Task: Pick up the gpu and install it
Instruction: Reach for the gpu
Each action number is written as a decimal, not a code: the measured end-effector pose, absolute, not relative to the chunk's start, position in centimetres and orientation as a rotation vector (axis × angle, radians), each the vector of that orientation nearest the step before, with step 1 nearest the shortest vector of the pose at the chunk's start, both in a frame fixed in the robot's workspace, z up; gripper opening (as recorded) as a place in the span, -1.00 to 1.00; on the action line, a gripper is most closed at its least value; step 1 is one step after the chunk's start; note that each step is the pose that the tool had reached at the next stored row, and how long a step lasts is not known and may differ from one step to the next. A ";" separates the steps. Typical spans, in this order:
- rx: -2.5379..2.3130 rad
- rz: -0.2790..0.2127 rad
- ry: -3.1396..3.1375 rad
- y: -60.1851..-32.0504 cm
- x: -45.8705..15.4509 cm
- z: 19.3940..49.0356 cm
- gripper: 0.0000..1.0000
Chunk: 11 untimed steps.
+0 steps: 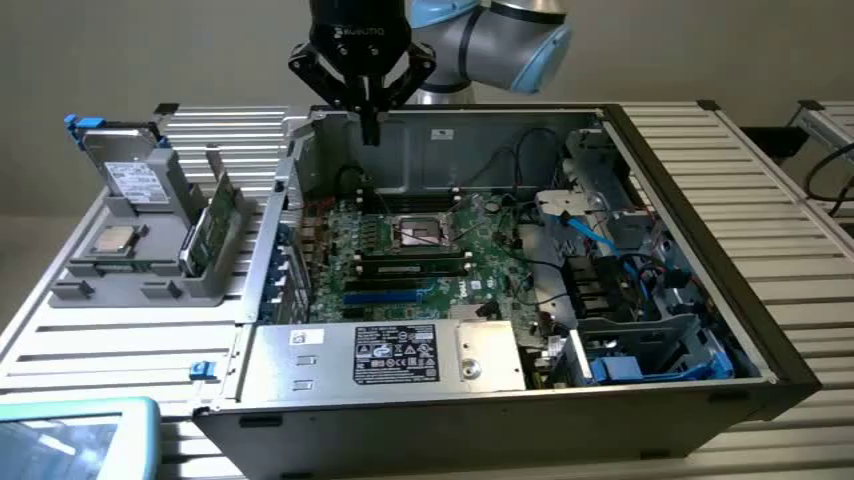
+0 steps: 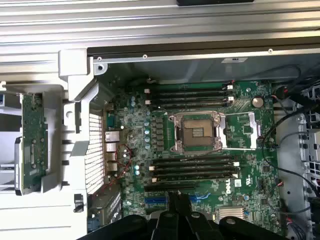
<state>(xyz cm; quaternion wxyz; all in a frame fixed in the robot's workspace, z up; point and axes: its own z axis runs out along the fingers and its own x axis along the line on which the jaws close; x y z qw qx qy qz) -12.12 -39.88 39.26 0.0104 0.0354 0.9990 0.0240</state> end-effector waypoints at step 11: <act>0.111 0.075 3.118 -39.8 -12.2 39.2 -0.76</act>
